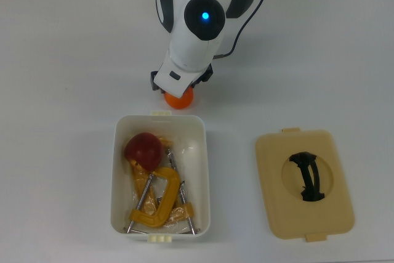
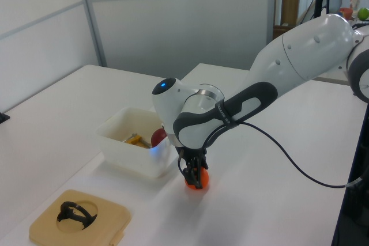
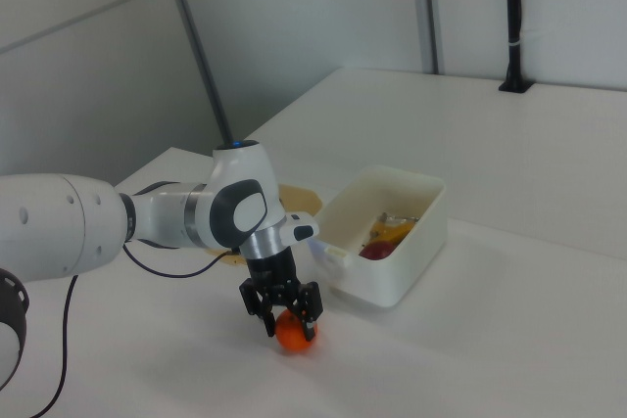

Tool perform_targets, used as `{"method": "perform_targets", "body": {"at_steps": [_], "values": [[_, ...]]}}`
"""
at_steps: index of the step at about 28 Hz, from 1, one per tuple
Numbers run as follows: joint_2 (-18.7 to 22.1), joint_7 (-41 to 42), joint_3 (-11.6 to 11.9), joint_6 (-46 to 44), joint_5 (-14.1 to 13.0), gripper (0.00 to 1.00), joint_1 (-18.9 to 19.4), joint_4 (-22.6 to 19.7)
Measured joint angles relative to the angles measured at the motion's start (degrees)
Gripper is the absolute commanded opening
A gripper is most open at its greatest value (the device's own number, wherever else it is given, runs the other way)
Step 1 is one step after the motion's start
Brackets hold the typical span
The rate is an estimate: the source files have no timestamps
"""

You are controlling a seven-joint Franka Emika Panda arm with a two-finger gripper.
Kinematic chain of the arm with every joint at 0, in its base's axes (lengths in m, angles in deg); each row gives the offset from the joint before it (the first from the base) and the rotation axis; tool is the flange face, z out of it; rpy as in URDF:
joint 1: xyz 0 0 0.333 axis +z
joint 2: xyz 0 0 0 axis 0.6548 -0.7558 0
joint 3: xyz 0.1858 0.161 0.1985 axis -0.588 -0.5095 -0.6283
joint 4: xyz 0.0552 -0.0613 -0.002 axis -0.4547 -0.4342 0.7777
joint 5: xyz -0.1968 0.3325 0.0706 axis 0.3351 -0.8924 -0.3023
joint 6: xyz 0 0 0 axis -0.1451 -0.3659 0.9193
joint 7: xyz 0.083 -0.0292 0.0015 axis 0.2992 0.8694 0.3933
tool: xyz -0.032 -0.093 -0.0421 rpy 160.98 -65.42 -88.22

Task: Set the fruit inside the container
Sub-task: 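Close the gripper around the orange tangerine, then lift the tangerine over the white container and open the gripper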

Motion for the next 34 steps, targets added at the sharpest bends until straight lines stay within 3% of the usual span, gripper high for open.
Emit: {"method": "perform_targets", "body": {"at_steps": [6,11,20,26,28,30,31,34], "values": [[0.4,0.0,0.0,-0.1,0.0,0.0,0.2,0.78],[1.47,1.15,0.03,-7.52,-0.38,0.0,0.16,5.75],[3.5,2.26,0.8,-12.05,-8.13,0.0,-2.49,16.38],[3.28,1.15,0.94,-1.35,-10.77,0.01,-5.02,18.06],[2.85,0.07,0.97,2.03,-10.82,0.09,-5.25,18.06],[2.03,-0.8,0.97,5.08,-10.83,0.71,-5.25,18.05],[1.66,-1.08,0.97,5.82,-10.83,0.96,-5.22,18.05],[0.51,-1.28,0.97,6.94,-10.66,1.0,-5.13,18.03]]}}
